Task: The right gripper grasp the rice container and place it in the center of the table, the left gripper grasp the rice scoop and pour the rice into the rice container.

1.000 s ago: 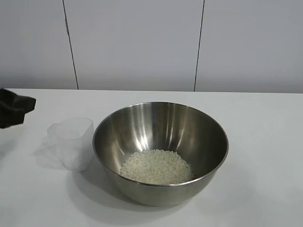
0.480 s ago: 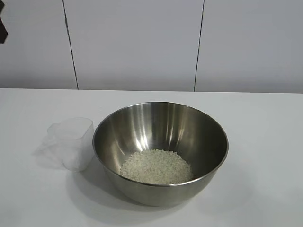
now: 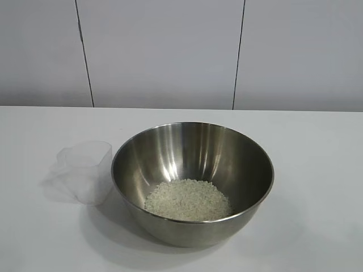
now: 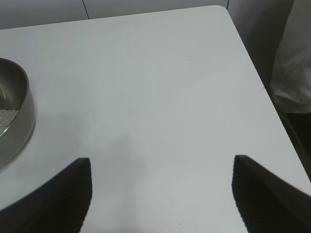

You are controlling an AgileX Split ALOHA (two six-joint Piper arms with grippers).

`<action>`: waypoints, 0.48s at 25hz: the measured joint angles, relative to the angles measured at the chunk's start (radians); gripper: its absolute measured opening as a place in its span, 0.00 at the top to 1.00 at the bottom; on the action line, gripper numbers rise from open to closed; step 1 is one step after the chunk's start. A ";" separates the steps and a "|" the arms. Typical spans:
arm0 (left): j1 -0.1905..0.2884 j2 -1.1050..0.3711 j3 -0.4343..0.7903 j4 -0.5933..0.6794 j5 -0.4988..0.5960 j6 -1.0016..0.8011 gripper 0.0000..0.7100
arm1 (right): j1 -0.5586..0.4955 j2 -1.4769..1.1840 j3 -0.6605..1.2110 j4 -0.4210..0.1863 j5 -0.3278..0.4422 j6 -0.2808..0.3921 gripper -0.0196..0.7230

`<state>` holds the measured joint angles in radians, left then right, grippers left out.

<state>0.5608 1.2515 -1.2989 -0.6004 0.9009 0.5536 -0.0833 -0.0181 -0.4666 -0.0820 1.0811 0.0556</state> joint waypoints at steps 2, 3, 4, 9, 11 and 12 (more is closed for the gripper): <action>0.000 -0.073 -0.002 -0.075 0.017 0.052 0.15 | 0.000 0.000 0.000 0.000 0.000 0.000 0.24; 0.000 -0.112 -0.002 -0.106 0.027 0.070 0.15 | 0.000 0.000 0.000 0.000 0.000 0.000 0.24; -0.001 -0.151 -0.003 -0.128 0.045 0.082 0.15 | 0.000 0.000 0.000 0.000 0.000 0.000 0.24; -0.097 -0.314 0.056 -0.147 0.064 0.096 0.15 | 0.000 0.000 0.000 0.000 0.000 0.000 0.24; -0.136 -0.391 0.136 -0.116 0.066 0.096 0.15 | 0.000 0.000 0.000 0.000 0.000 0.000 0.24; -0.149 -0.424 0.176 -0.095 0.068 0.096 0.15 | 0.000 0.000 0.000 0.000 0.000 0.000 0.24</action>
<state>0.4117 0.8272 -1.1232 -0.6951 0.9684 0.6496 -0.0833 -0.0181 -0.4666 -0.0820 1.0811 0.0556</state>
